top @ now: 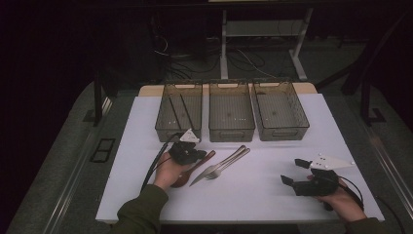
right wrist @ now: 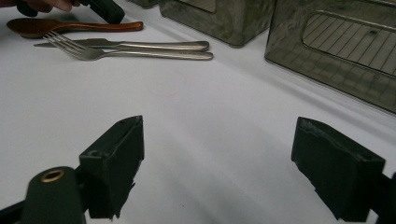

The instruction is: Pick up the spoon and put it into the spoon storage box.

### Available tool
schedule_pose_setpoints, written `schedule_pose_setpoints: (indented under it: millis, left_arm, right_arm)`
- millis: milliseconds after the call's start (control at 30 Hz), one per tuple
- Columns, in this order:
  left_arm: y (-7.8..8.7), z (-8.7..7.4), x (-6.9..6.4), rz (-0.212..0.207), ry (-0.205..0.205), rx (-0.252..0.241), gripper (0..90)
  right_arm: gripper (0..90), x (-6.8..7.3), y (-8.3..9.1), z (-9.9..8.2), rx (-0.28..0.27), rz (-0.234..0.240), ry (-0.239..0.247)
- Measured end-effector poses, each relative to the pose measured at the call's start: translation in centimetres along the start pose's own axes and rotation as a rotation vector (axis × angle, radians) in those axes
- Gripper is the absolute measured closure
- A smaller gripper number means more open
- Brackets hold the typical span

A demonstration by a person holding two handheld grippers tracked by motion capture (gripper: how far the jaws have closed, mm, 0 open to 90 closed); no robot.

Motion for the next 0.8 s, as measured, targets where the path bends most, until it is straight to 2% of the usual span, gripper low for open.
schedule_pose_setpoints:
  millis: [133,233,267,400,500,667,800]
  left_arm:
    - [-0.2,0.0,-0.7,-0.026,-0.019,0.011,88.9]
    - [-0.2,-0.1,-1.1,-0.042,-0.018,0.022,88.9]
    - [-0.2,-0.1,-1.1,-0.042,-0.031,0.021,88.9]
    - [0.1,0.0,-0.9,-0.033,-0.017,0.014,88.8]
    - [0.8,0.5,-0.8,-0.03,-0.017,-0.018,88.4]
    - [2.5,0.4,-0.7,-0.019,-0.006,-0.026,71.7]
    - [4.1,0.0,-1.0,-0.018,0.007,-0.06,58.8]
  right_arm:
    - [16.4,0.1,0.0,0.0,0.001,0.0,0.006]
    - [16.4,0.1,0.0,0.0,0.001,-0.002,0.01]
    - [16.4,0.1,0.0,0.0,0.001,-0.001,0.011]
    - [16.4,0.1,0.0,0.0,0.0,-0.005,0.011]
    - [16.4,0.1,0.0,0.0,0.002,-0.002,0.015]
    - [16.4,0.1,0.0,0.1,0.002,-0.002,0.012]
    - [16.4,0.1,0.0,0.0,0.003,-0.002,0.014]
Point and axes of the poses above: each handheld gripper's, and its own axes: y roughly backward along the jaws, z roughly out of its top, x roughly to its left, the point moved 9 cm from there along -y, roughly forward along the jaws, and after that the axes turned 14 degrees about y, right-handed, at the moved point
